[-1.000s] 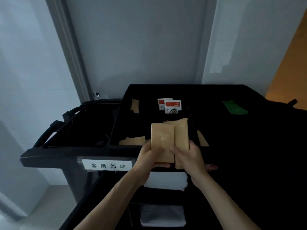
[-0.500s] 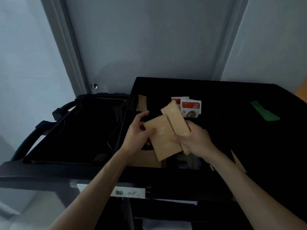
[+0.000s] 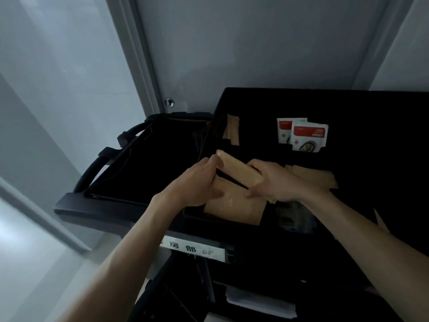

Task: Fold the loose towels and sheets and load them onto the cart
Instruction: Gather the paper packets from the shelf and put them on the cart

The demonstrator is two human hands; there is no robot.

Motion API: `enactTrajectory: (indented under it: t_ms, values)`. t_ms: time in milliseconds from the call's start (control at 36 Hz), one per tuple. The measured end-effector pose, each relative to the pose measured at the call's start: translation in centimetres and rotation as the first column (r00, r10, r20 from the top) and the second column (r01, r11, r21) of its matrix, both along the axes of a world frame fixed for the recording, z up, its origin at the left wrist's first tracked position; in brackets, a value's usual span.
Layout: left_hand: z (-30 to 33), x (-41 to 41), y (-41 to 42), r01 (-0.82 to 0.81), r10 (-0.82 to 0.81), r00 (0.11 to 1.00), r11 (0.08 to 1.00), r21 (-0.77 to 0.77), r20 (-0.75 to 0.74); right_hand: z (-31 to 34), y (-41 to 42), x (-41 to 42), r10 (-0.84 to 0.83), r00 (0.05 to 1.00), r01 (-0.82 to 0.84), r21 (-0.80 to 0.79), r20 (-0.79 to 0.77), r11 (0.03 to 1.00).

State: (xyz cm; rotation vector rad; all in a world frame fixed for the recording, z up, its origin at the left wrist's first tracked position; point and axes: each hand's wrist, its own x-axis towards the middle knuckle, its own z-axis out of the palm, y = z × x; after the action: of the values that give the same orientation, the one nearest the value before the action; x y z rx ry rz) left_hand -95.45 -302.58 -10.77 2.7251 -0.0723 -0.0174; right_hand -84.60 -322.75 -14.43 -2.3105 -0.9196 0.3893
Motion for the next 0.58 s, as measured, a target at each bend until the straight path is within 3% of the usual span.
enactTrajectory:
  t_ms: [167, 306, 472, 583]
  values:
    - [-1.0, -1.4, -0.4, 0.055, -0.059, 0.998, 0.976, 0.212, 0.013, -1.2, 1.0, -0.4, 0.038, 0.999, -0.038, 0.027, -0.023, 0.999]
    - [-2.6, -1.7, -1.4, 0.128, -0.14, 0.99, 0.854, 0.504, -0.014, -2.9, 1.5, -1.0, 0.003, 1.0, -0.004, 0.079, 0.009, 0.997]
    - [-2.6, -1.5, -2.0, 0.106, -0.119, 0.993, 0.855, 0.508, -0.006, -3.0, 1.1, -1.2, -0.105, 0.994, 0.096, 0.229, 0.026, 0.969]
    - [-2.4, -1.2, -2.6, 0.093, -0.084, 0.996, 0.92, 0.381, -0.042, -3.0, 0.8, -1.1, -0.155, 0.988, 0.154, 0.272, -0.02, 0.95]
